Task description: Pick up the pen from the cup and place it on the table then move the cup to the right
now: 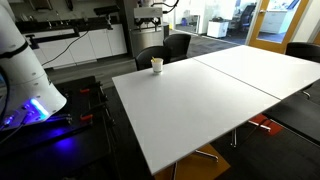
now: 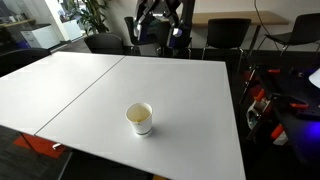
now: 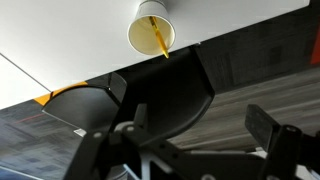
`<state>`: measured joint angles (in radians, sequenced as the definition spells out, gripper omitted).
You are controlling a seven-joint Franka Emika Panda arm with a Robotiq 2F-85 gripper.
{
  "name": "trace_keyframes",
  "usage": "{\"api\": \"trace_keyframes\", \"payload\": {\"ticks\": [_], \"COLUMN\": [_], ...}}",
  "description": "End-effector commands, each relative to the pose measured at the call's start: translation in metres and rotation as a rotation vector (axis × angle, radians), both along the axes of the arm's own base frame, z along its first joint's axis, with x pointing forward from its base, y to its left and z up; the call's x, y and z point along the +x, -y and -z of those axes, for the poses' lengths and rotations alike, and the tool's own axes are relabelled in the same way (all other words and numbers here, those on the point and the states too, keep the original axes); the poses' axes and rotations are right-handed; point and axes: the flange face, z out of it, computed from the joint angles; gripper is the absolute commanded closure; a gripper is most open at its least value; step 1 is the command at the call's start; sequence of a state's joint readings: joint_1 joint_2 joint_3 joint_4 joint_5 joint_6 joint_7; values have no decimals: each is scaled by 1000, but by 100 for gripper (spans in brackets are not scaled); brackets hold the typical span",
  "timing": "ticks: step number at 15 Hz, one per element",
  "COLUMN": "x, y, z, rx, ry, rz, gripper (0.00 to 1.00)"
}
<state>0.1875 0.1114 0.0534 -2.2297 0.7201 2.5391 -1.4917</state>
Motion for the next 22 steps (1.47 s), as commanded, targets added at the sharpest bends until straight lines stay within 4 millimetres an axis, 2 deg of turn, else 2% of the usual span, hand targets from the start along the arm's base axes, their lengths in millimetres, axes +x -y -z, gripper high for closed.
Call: {"api": "trace_keyframes", "payload": {"ticks": [1, 8, 17, 20, 22], "x": [19, 35, 66, 69, 62], "y": [4, -5, -12, -15, -14], "z": [14, 51, 102, 119, 120], "rx": [9, -18, -138, -150, -157], "ry": [3, 59, 121, 78, 72], "rz": [-130, -275, -257, -273, -282], "gripper": [0, 0, 0, 0, 0]}}
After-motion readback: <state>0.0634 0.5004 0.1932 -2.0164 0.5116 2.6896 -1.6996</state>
